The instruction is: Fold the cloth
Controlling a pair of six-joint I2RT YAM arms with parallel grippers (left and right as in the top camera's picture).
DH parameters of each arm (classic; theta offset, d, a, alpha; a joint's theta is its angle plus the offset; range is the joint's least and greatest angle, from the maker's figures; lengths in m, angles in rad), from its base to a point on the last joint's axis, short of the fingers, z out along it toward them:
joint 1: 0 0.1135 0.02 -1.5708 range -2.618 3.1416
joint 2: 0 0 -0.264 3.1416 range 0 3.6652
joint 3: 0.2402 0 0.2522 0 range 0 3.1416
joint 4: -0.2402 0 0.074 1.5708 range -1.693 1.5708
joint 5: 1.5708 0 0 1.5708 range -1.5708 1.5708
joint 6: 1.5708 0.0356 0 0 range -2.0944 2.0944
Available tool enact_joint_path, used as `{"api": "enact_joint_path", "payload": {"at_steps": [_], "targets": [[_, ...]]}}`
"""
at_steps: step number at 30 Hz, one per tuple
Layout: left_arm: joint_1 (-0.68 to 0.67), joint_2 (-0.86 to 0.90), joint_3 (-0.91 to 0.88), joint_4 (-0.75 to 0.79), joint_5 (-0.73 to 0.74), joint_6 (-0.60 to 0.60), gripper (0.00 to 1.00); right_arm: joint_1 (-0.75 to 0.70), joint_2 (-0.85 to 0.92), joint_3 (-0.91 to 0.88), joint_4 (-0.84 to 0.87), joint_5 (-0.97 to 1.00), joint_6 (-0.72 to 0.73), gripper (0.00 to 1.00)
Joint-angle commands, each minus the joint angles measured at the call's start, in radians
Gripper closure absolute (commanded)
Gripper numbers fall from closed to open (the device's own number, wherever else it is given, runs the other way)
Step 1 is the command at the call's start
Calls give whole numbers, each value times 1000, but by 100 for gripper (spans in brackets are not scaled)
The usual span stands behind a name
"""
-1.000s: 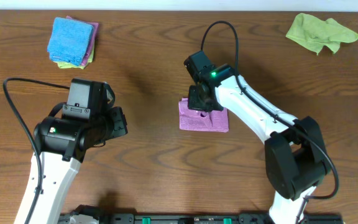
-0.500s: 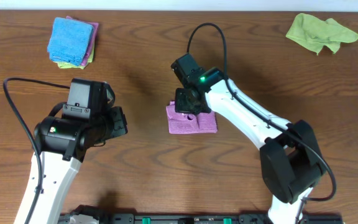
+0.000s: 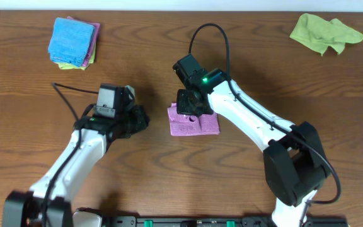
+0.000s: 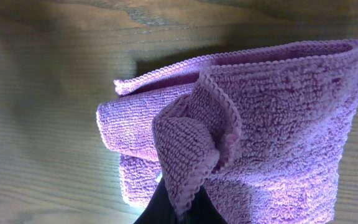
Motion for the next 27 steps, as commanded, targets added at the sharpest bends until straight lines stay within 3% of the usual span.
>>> {"api": "enact_joint_path", "payload": {"at_steps": [1, 13, 27], "targets": [[-34, 67, 0, 58, 67, -71, 94, 4, 10, 21, 2, -5, 16, 99], [-111, 224, 0, 207, 53, -179, 94, 4, 10, 21, 3, -24, 13, 99], [-152, 301, 1, 281, 31, -201, 94, 4, 10, 21, 6, -67, 10, 99]]}}
